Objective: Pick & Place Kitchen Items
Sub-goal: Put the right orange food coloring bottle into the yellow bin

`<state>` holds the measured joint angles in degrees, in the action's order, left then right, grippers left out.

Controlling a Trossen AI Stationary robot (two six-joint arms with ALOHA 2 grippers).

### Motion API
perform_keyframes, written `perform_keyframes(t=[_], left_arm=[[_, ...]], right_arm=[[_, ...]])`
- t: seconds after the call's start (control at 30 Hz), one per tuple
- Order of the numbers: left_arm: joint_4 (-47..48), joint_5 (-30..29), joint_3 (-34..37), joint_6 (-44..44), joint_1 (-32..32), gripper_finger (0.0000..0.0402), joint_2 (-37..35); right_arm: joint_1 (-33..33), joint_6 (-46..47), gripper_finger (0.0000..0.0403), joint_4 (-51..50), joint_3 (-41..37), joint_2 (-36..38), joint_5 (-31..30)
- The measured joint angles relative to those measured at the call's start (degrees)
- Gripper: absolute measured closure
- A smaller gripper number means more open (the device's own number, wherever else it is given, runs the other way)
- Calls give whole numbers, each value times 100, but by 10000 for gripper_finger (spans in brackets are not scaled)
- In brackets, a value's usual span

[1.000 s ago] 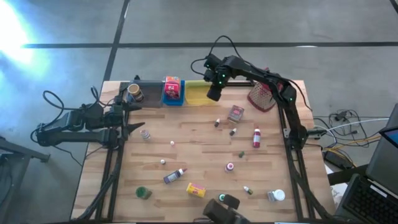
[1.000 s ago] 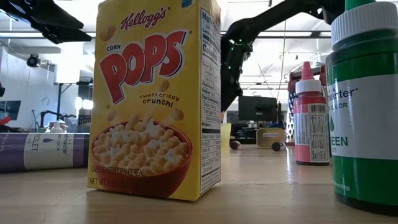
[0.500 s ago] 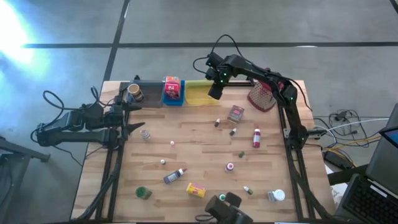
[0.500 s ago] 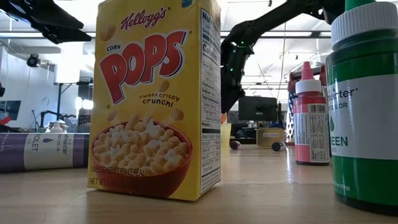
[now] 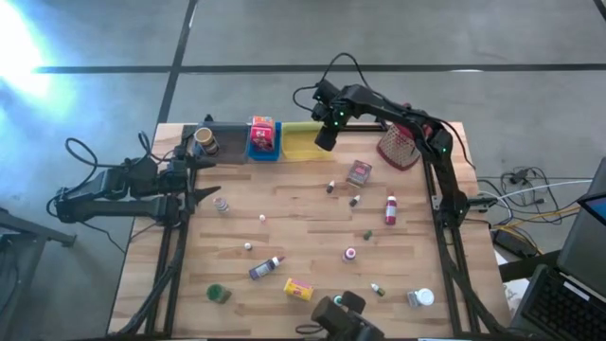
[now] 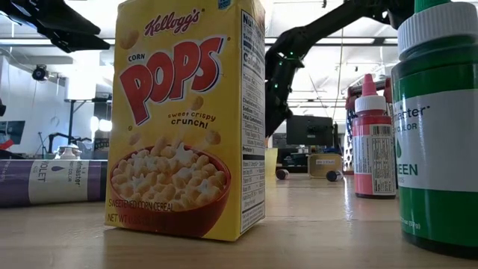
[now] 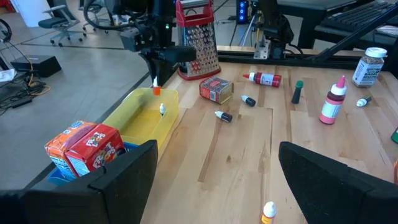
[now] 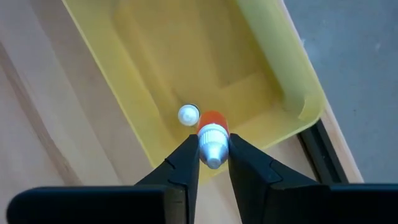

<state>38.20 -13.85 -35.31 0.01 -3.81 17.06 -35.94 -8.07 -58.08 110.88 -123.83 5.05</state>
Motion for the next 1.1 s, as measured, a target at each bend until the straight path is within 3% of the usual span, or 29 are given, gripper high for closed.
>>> perform_keyframes(t=[1.1], left_arm=[[0,0,2,-2,-2,62,0]], right_arm=[[-25,169,335,662,-709,-4,101]])
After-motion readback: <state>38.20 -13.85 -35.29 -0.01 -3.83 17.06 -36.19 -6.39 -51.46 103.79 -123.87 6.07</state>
